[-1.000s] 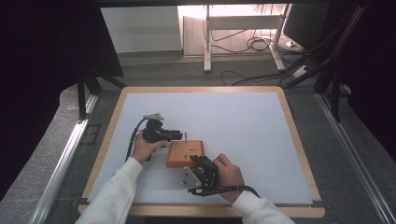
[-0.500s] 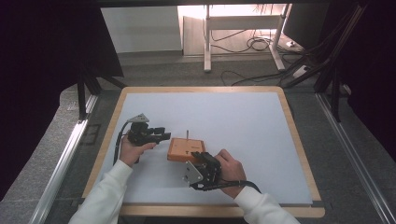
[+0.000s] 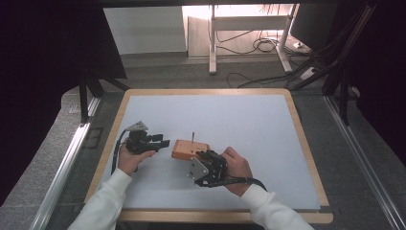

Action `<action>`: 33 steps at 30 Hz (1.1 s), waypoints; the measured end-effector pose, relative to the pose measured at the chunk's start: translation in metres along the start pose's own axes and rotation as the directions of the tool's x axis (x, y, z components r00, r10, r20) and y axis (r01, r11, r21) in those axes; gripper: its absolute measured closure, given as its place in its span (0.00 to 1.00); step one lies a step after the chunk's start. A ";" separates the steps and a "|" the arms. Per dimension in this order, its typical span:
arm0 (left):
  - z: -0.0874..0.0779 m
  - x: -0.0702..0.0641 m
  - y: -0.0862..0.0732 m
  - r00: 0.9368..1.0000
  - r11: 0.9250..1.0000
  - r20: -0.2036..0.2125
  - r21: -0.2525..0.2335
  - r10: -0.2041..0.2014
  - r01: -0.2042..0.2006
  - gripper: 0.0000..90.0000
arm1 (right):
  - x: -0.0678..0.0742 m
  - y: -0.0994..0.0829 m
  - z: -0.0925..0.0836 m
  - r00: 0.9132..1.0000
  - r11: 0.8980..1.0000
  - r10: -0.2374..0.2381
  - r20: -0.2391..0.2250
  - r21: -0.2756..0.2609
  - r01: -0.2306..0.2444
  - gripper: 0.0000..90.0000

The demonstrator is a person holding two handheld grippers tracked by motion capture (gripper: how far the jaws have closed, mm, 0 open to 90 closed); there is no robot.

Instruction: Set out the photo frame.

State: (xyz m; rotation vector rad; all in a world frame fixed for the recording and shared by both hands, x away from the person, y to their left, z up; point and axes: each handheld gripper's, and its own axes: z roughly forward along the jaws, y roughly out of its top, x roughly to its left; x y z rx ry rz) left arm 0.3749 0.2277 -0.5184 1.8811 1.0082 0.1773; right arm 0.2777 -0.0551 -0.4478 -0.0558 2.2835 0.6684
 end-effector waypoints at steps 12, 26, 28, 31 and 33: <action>0.003 0.003 -0.003 1.000 1.000 -0.007 0.012 -0.004 0.004 0.55 | -0.016 0.010 -0.007 0.995 0.999 0.039 -0.093 -0.015 -0.040 0.78; 0.005 0.005 -0.005 1.000 1.000 -0.013 0.024 -0.006 0.006 0.55 | -0.037 0.008 -0.014 0.971 0.989 0.137 -0.196 -0.030 -0.145 0.77; 0.006 0.005 -0.005 1.000 1.000 -0.012 0.028 -0.004 0.005 0.55 | -0.039 0.010 -0.012 0.971 0.990 0.132 -0.200 -0.024 -0.140 0.76; 0.006 0.005 -0.005 1.000 1.000 -0.011 0.026 -0.006 0.006 0.55 | -0.040 0.014 -0.008 0.971 0.990 0.132 -0.197 -0.019 -0.139 0.74; 0.006 0.005 -0.005 1.000 1.000 -0.009 0.027 -0.004 0.004 0.55 | -0.041 0.016 -0.007 0.973 0.991 0.129 -0.189 -0.014 -0.134 0.74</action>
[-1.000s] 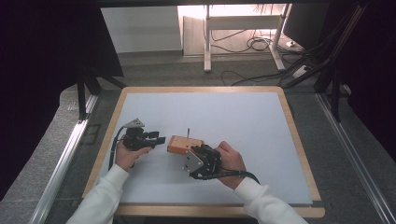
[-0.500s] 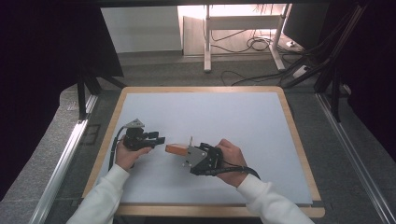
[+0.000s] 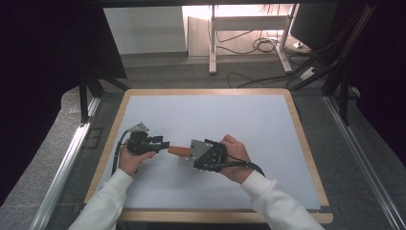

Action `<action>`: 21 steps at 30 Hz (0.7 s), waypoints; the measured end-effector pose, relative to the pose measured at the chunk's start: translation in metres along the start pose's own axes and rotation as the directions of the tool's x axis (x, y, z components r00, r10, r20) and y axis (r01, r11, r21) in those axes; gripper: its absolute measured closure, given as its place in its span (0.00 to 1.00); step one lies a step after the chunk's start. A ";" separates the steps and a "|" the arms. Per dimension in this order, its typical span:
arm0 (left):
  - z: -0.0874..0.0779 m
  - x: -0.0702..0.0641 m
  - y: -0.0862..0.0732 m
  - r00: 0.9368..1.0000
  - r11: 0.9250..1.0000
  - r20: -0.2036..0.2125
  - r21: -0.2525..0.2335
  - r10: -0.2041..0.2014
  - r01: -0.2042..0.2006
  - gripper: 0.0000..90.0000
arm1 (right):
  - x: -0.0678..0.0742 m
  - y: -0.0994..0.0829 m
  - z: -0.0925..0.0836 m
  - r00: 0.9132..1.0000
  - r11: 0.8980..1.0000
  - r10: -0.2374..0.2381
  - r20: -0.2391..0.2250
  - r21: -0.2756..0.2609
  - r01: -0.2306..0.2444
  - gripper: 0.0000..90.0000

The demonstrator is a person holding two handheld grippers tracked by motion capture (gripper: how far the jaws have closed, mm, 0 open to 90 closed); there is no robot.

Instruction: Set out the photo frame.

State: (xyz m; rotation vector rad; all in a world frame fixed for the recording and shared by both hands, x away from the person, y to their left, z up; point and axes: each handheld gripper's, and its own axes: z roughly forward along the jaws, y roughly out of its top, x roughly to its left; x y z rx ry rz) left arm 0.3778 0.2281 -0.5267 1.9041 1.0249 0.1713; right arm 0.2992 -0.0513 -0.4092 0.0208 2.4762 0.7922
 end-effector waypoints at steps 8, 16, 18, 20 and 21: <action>0.001 0.000 0.000 1.000 1.000 0.004 0.007 0.000 0.000 0.55 | -0.013 -0.003 0.003 0.998 0.998 0.057 0.003 -0.002 -0.057 0.66; 0.002 0.000 -0.001 1.000 1.000 0.008 0.012 0.004 -0.004 0.54 | -0.024 -0.004 0.008 0.996 0.996 0.085 0.017 -0.001 -0.085 0.58; 0.002 0.000 -0.001 1.000 1.000 0.007 0.013 0.005 -0.005 0.54 | -0.026 -0.005 0.009 0.996 0.996 0.088 0.016 0.004 -0.088 0.60; 0.002 0.000 -0.001 1.000 1.000 0.009 0.013 0.005 -0.005 0.54 | -0.028 -0.005 0.010 0.996 0.996 0.090 0.021 0.004 -0.090 0.59; 0.002 0.000 -0.001 1.000 1.000 0.008 0.014 0.004 -0.004 0.54 | -0.029 -0.006 0.011 0.995 0.995 0.095 0.023 0.005 -0.095 0.57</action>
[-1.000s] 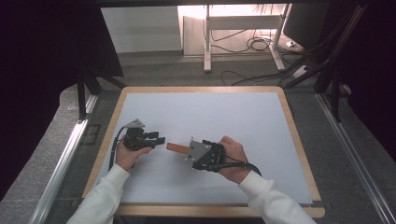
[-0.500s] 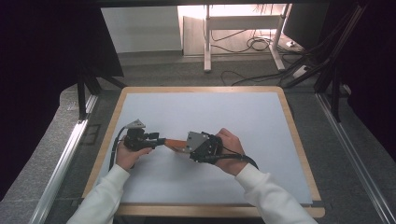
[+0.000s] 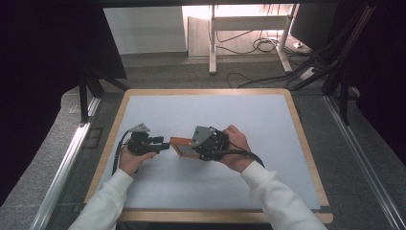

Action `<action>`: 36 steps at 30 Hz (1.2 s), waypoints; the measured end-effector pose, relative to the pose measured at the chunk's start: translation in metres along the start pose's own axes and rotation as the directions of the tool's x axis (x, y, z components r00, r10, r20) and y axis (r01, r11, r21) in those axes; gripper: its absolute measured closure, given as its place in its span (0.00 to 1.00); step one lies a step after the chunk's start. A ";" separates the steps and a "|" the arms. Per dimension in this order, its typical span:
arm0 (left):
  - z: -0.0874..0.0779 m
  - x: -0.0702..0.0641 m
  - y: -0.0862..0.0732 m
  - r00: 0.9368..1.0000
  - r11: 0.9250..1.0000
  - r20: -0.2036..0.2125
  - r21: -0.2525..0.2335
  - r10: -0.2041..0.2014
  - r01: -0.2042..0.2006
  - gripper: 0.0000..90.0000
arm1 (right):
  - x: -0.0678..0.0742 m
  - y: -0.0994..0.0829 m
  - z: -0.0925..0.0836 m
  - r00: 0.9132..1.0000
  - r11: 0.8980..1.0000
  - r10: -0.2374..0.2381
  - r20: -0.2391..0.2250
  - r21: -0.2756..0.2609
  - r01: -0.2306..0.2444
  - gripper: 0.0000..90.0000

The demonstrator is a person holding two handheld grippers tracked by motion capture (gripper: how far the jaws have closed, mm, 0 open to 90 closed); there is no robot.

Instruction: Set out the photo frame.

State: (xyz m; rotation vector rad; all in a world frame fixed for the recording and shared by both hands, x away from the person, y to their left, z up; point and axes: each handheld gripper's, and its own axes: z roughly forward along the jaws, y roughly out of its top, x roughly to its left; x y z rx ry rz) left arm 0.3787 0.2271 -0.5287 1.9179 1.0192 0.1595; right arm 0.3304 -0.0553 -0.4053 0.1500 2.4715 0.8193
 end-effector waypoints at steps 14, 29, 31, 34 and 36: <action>0.001 0.001 -0.001 1.000 1.000 0.005 0.007 0.004 -0.004 0.53 | -0.021 -0.004 0.011 0.999 0.999 0.048 0.015 0.021 -0.048 0.63; 0.003 0.000 -0.002 1.000 1.000 0.009 0.013 0.001 -0.001 0.53 | -0.043 -0.003 0.023 0.995 0.994 0.096 -0.004 0.057 -0.096 0.57; 0.003 0.000 -0.002 1.000 1.000 0.009 0.014 0.005 -0.005 0.53 | -0.045 -0.003 0.025 0.995 0.993 0.101 0.000 0.057 -0.101 0.55; 0.004 0.000 -0.002 1.000 1.000 0.010 0.019 0.007 -0.007 0.53 | -0.049 -0.004 0.027 0.994 0.992 0.113 0.009 0.062 -0.113 0.53; 0.004 -0.001 -0.002 1.000 1.000 0.009 0.022 0.008 -0.008 0.53 | -0.053 -0.005 0.028 0.992 0.990 0.126 0.005 0.067 -0.126 0.52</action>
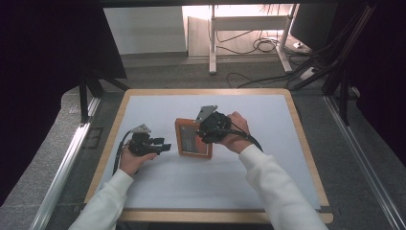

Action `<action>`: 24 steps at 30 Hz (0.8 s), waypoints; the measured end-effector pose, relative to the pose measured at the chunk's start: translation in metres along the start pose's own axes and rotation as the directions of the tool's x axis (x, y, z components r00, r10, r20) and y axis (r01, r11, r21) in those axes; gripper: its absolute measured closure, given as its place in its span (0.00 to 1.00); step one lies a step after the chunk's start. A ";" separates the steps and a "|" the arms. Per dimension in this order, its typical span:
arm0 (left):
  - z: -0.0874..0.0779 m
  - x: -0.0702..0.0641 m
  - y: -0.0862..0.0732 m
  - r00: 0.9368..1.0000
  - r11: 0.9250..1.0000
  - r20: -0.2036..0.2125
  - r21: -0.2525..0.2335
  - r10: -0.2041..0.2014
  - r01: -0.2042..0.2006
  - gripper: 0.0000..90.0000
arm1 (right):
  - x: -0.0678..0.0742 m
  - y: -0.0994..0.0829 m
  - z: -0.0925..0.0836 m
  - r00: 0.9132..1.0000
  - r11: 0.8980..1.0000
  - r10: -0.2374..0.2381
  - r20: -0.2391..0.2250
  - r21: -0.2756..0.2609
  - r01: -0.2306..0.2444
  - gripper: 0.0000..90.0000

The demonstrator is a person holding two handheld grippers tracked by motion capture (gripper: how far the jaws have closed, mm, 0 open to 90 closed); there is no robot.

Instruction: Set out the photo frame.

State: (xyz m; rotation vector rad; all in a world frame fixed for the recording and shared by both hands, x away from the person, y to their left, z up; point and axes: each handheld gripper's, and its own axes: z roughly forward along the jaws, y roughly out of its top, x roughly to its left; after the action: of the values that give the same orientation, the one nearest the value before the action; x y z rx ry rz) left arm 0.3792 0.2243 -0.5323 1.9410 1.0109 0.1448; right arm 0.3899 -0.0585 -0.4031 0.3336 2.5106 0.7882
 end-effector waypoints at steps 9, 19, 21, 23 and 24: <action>0.003 -0.001 0.000 1.000 1.000 -0.003 0.006 0.005 -0.005 0.53 | -0.010 0.000 0.006 0.999 0.999 0.033 0.022 0.010 -0.034 0.47; 0.005 -0.002 -0.001 1.000 1.000 0.005 0.016 0.011 -0.011 0.53 | -0.030 -0.007 0.016 0.995 0.995 0.092 0.038 0.036 -0.093 0.46; 0.005 -0.002 -0.001 1.000 1.000 0.007 0.017 0.012 -0.012 0.53 | -0.034 -0.009 0.018 0.994 0.993 0.109 0.027 0.030 -0.110 0.46; 0.006 -0.002 -0.001 1.000 1.000 0.008 0.019 0.012 -0.012 0.52 | -0.036 -0.009 0.019 0.992 0.992 0.122 0.019 0.025 -0.123 0.45; 0.006 -0.002 -0.001 1.000 1.000 0.009 0.019 0.012 -0.012 0.52 | -0.036 -0.009 0.019 0.993 0.992 0.121 0.018 0.024 -0.121 0.45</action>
State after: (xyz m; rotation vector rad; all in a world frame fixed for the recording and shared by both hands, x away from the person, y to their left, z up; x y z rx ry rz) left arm 0.3800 0.2190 -0.5359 1.9640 0.9985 0.1336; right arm 0.4299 -0.0699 -0.4090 0.5030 2.5055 0.7975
